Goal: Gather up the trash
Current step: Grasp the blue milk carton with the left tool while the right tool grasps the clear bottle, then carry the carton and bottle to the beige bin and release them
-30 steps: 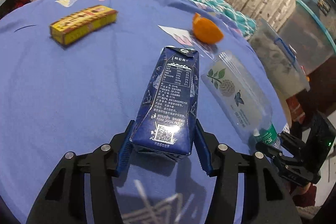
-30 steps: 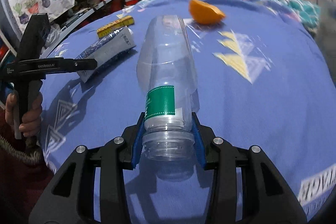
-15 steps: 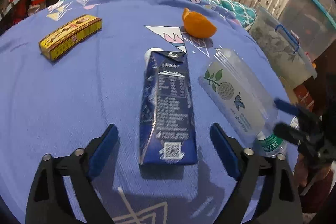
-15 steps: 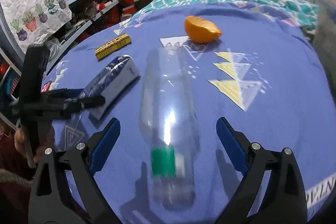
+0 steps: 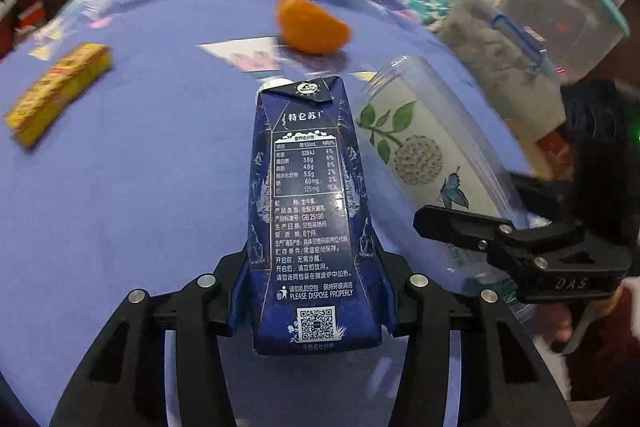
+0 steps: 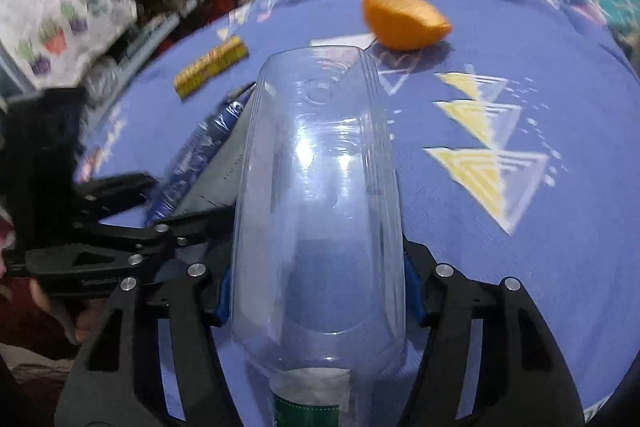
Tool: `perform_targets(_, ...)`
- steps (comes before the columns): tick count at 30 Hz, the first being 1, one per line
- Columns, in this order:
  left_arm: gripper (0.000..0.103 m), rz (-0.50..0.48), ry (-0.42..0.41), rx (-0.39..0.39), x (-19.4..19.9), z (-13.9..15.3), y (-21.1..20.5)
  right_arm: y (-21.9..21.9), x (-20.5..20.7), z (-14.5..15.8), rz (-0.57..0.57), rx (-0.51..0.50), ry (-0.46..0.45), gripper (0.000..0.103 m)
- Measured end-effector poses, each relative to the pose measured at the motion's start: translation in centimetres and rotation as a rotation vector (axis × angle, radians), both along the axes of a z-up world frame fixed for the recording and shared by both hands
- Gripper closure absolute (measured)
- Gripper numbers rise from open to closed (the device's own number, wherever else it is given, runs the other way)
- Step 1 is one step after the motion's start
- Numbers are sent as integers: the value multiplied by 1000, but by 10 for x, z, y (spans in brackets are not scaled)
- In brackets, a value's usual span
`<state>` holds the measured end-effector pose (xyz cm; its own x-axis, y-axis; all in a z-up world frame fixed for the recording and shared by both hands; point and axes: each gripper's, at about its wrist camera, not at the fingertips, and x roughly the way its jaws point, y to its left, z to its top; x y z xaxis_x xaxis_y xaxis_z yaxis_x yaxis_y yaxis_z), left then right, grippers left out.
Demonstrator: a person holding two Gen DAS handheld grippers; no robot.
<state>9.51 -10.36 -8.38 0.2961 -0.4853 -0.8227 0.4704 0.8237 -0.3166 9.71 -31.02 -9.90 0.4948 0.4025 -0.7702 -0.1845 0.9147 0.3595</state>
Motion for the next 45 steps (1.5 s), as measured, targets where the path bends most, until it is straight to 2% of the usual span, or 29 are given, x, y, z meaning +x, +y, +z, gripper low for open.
perform_targets(3,56,-62,10,-41,2,7,-29,-34,-21,9,-91,27,-54,39)
perform_targets(7,56,-177,14,-59,3,18,-93,-84,-48,16,-225,62,-117,39)
perform_targets(10,56,-276,-5,-49,-3,25,-151,-133,-70,22,-344,87,-152,39)
perform_targets(15,56,-438,38,-27,-15,24,-257,-228,-108,23,-574,169,-150,39)
perform_targets(18,56,-506,77,-11,-21,17,-317,-294,-133,19,-734,251,-130,39)
perform_targets(21,56,-550,127,5,-26,8,-369,-343,-149,12,-838,312,-98,39)
perform_targets(26,56,-576,160,65,-30,-11,-436,-394,-139,-9,-883,323,43,39)
perform_targets(28,49,-578,154,83,-31,-16,-456,-406,-126,-16,-867,289,110,39)
perform_targets(29,28,-573,150,90,-31,-18,-462,-409,-117,-18,-854,266,138,37)
perform_targets(30,17,-545,134,98,-28,-20,-469,-411,-112,-19,-857,236,151,37)
perform_targets(31,17,-529,126,91,-26,-19,-471,-414,-113,-19,-862,209,151,34)
perform_targets(32,17,-523,129,83,-23,-18,-472,-417,-117,-17,-875,166,137,25)
perform_targets(33,17,-521,135,79,-22,-17,-471,-418,-118,-13,-893,129,113,22)
perform_targets(35,17,-519,136,53,-19,-12,-458,-414,-125,0,-909,102,39,22)
perform_targets(38,17,-512,86,33,-16,1,-438,-409,-133,15,-934,70,-39,22)
perform_targets(40,17,-503,94,11,-14,5,-425,-408,-135,18,-944,46,-55,23)
perform_targets(45,17,-497,102,-28,-22,12,-387,-400,-143,25,-943,23,-78,40)
